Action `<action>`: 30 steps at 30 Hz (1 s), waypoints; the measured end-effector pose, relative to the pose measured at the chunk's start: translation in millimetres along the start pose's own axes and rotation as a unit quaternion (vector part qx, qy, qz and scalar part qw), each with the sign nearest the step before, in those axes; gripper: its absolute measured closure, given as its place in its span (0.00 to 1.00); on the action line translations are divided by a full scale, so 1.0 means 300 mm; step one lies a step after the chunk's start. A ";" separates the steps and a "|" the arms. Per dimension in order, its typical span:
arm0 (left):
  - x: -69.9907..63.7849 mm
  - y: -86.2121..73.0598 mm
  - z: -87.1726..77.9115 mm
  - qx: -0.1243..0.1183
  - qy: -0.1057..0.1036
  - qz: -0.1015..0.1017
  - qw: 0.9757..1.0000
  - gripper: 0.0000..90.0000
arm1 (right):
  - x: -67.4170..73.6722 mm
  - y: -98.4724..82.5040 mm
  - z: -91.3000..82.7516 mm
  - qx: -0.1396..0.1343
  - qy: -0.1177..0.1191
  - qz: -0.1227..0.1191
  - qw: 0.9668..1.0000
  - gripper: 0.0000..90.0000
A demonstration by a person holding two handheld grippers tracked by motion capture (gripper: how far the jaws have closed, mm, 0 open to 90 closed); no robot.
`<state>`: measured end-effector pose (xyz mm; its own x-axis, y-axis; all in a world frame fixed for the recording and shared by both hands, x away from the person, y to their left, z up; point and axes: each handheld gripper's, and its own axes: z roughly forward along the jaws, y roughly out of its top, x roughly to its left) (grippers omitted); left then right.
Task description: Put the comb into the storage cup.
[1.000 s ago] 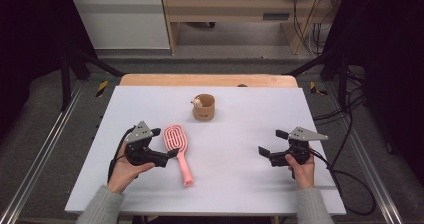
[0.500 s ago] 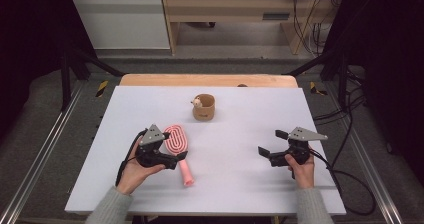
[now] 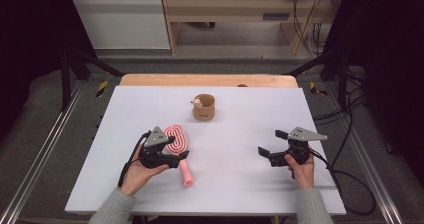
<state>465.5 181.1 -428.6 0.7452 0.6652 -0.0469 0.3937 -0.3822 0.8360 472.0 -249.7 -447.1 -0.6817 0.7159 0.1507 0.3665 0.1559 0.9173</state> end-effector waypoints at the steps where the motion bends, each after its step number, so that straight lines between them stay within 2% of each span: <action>1: -0.002 -0.001 0.001 0.001 -0.001 -0.004 1.000 0.32 | 0.000 0.000 0.000 0.000 0.000 0.000 1.000 0.00; 4: -0.003 -0.003 0.004 0.001 -0.008 -0.011 1.000 0.41 | 0.000 0.000 0.001 0.001 0.000 0.000 1.000 0.00; 11: 0.001 -0.009 0.005 0.005 -0.006 -0.021 1.000 0.58 | 0.000 0.000 0.000 0.001 0.000 0.000 1.000 0.00; 15: -0.002 -0.013 0.013 0.016 -0.013 -0.026 0.999 0.63 | 0.000 0.000 0.001 0.001 0.000 -0.001 1.000 0.00; 30: -0.034 -0.021 0.041 0.036 -0.016 -0.025 0.999 0.80 | 0.000 0.000 0.000 0.001 -0.001 -0.001 1.000 0.00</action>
<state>462.1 168.7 -440.1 0.7393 0.6650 -0.1059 0.4683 -0.3947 0.7905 472.1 -249.8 -447.1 -0.6817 0.7166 0.1475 0.3657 0.1591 0.9171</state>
